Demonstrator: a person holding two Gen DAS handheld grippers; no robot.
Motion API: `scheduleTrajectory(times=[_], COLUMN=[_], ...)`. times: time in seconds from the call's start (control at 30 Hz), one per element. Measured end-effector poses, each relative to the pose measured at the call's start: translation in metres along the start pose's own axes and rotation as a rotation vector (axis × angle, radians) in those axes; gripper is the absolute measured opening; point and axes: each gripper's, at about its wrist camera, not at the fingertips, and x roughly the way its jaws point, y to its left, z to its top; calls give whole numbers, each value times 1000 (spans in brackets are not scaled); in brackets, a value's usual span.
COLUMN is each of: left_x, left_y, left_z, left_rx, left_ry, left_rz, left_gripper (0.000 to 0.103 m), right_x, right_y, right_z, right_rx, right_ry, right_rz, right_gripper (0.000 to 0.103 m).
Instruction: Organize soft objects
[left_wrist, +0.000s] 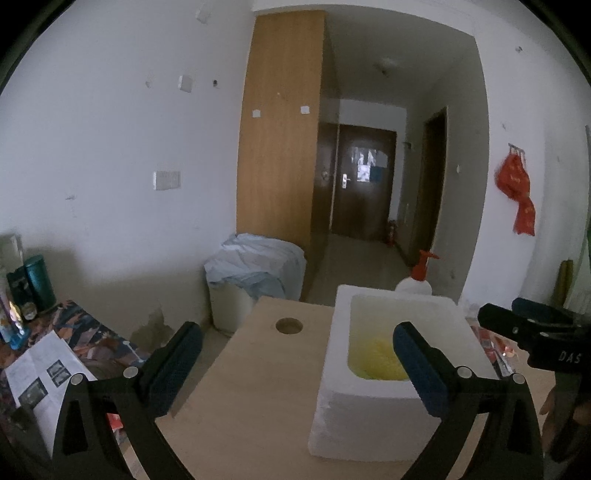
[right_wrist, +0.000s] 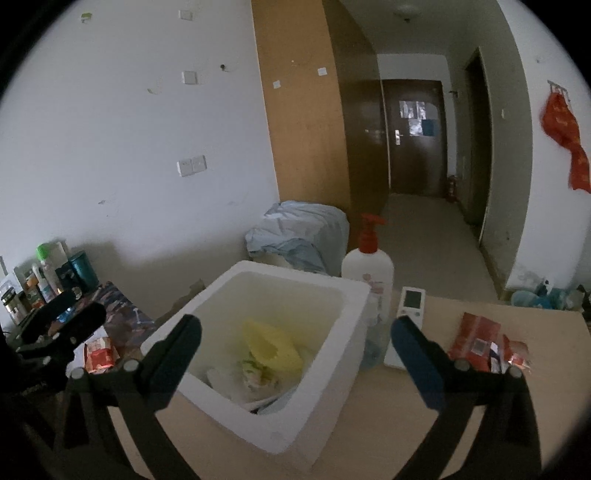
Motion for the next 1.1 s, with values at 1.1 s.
scheduleTrajectory(times=[1.1], left_x=[-121], left_y=[-25], left_z=[-27], left_rx=[11], left_ry=[-203], left_rz=[-104], left_gripper=[103], right_x=[-113], right_y=[26], right_z=[-39], right_rx=[-46], right_ry=[-164], right_rz=[-20], right_gripper=[103])
